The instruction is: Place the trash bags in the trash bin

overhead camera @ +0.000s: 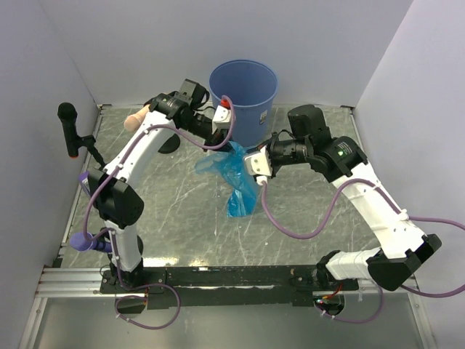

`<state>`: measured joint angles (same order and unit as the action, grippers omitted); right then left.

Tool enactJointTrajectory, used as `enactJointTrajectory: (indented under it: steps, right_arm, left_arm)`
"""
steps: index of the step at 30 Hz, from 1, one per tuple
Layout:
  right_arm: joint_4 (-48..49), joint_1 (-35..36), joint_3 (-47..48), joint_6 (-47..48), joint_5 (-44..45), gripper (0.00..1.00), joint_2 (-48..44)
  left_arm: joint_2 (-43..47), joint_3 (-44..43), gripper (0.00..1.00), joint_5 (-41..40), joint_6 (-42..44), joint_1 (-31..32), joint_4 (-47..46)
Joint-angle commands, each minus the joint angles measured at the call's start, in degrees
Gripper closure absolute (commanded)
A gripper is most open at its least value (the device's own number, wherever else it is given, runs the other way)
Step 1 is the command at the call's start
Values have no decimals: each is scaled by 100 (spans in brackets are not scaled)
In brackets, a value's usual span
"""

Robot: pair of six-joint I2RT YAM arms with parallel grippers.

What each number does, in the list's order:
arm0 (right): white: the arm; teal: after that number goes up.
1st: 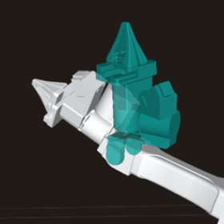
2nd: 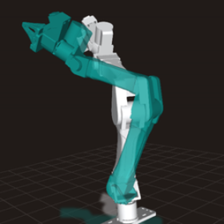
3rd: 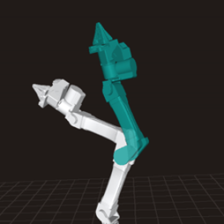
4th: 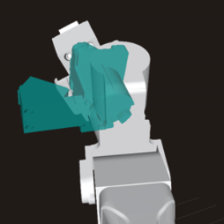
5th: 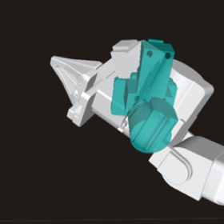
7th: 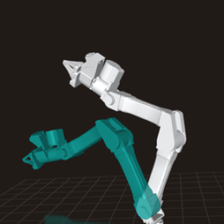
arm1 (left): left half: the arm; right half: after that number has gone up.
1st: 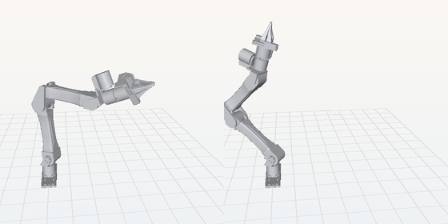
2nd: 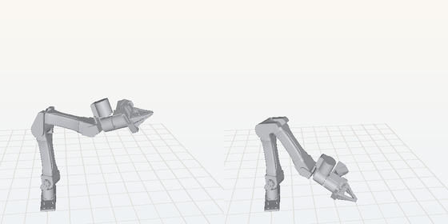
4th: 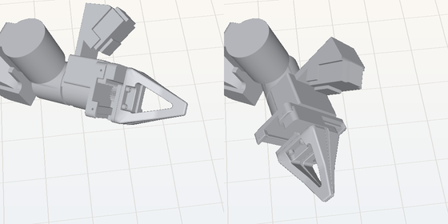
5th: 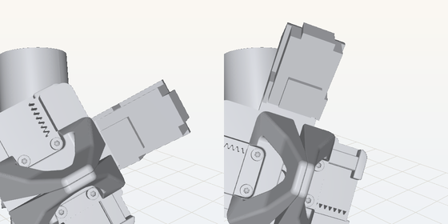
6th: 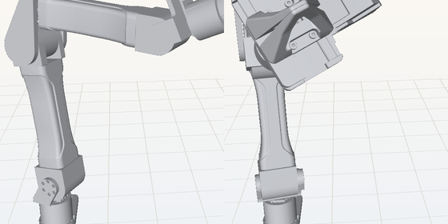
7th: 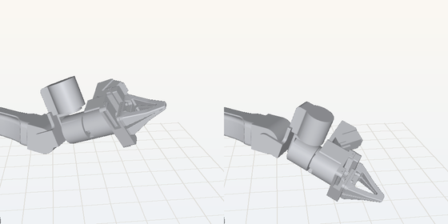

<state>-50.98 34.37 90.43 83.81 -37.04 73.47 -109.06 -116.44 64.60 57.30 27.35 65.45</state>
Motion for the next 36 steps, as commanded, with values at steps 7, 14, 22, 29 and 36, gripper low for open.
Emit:
enactJointTrajectory:
  steps: [7,14,22,29,36]
  right_arm:
    - [114,43,-859,460,231,100,-684]
    - [413,131,-1264,470,504,56,-992]
    - [3142,114,-1994,-5423,2370,0,-1933]
    - [2847,-352,-1326,-9882,1967,0,-1108]
    - [3778,-764,-1055,-10823,1192,0,-457]
  left_arm:
    - [1561,1684,99,-1194,-3091,-292,-3720]
    - [2308,2299,99,-1326,-4084,-283,-4240]
    - [2969,2558,99,-4533,-6168,-90,-5658]
    - [3285,2785,99,-5721,-6511,-11,-6334]
    - [3347,2908,99,-6081,-6626,244,-6677]
